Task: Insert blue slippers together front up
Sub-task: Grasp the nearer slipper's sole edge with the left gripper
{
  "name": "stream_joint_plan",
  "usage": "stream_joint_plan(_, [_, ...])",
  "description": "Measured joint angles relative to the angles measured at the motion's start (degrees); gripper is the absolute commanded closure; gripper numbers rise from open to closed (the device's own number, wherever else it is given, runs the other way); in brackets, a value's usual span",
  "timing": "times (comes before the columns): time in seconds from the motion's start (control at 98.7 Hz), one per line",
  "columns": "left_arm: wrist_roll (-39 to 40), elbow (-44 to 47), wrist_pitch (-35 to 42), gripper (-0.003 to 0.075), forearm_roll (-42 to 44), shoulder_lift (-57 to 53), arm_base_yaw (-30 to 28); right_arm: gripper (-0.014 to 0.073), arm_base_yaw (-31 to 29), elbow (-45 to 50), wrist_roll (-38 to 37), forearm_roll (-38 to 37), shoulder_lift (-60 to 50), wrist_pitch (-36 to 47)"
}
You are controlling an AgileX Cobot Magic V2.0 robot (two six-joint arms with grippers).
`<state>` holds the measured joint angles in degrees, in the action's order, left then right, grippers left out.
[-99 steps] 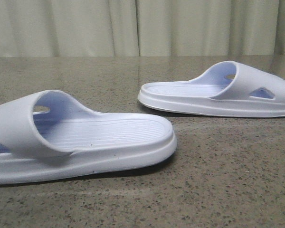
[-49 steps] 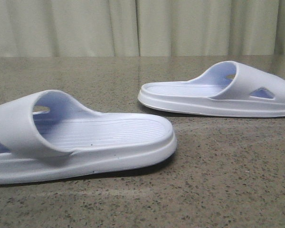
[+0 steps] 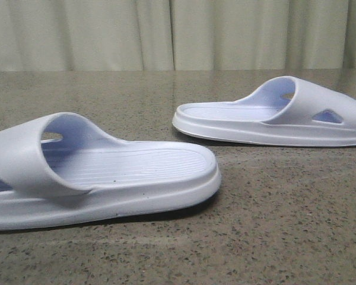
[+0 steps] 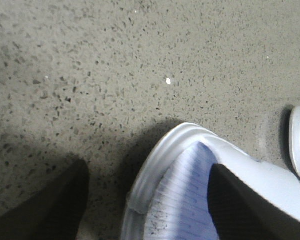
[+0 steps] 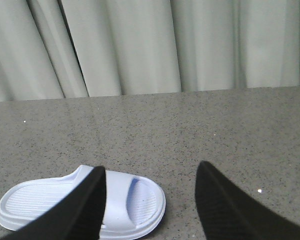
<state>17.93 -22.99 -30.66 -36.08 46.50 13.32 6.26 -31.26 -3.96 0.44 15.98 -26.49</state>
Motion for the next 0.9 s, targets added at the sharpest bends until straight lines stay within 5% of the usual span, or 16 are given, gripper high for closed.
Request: stream_joint_plan(0.901, [0.0, 0.0, -1.9, 0.0312, -10.5, 0.0, 0.0, 0.0253, 0.0, 0.0, 0.0, 0.0, 0.0, 0.1])
